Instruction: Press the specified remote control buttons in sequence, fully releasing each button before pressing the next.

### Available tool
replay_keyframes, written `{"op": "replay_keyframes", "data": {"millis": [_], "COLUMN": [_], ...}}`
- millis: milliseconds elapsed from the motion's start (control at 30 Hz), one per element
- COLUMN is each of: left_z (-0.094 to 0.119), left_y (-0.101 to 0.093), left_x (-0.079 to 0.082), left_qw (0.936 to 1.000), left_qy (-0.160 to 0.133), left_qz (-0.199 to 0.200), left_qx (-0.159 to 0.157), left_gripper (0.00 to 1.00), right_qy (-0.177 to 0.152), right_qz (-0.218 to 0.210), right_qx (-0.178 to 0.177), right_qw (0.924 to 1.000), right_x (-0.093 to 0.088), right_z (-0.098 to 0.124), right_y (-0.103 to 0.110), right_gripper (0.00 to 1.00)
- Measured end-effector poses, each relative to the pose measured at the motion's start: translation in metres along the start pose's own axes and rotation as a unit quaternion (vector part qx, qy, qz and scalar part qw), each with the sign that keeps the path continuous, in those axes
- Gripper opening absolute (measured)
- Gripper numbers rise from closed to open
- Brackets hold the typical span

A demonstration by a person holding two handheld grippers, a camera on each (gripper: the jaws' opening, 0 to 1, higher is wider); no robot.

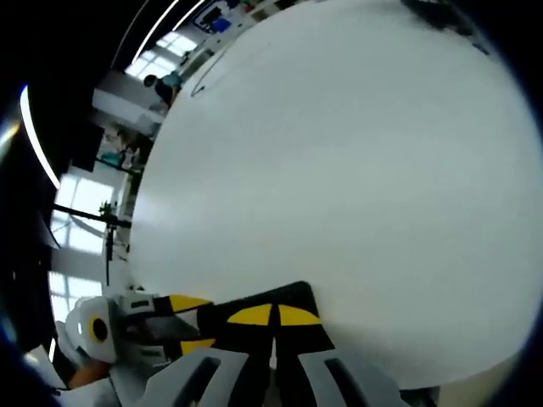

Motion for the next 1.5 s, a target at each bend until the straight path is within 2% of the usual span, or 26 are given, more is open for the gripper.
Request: {"op": "replay_keyframes", "data": {"millis": [833, 1133, 1300, 1500], "left_z": [0.0004, 0.0000, 0.0000, 0.0000], "left_y": [0.0019, 0.0016, 0.0010, 0.0010], "left_x": [-0.0001, 0.0001, 0.0004, 0.0004], "left_qw": [1.0000, 1.0000, 1.0000, 1.0000], "left_qy": [-0.001, -0.001, -0.001, -0.001], "left_qz": [0.002, 0.002, 0.002, 0.002], "left_qx": [0.000, 0.000, 0.000, 0.000], "left_gripper": [0.24, 0.24, 0.24, 0.24], "right_qy": [0.006, 0.010, 0.006, 0.014], "right_qz": [-0.016, 0.006, -0.011, -0.002], "right_qx": [0.008, 0.001, 0.012, 0.027], "right_qw": [0.9998, 0.9999, 0.9999, 0.9995], "right_x": [0.0005, 0.0012, 0.0017, 0.0003], "right_z": [-0.0006, 0.0002, 0.0006, -0.0015], "right_y": [-0.0004, 0.0017, 0.0008, 0.0068], "right_gripper": [0.00, 0.00, 0.00, 0.00]}}
Point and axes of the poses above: the point that each gripper's makers call its tool centre point, and the gripper's own axes: z roughly backward along the fingers, y roughly to its left, x roughly out of its top, the point moved 6 cm from there along z, roughly backward along the fingers, and after that the axes turned 5 degrees about z, right-handed, at the moved point
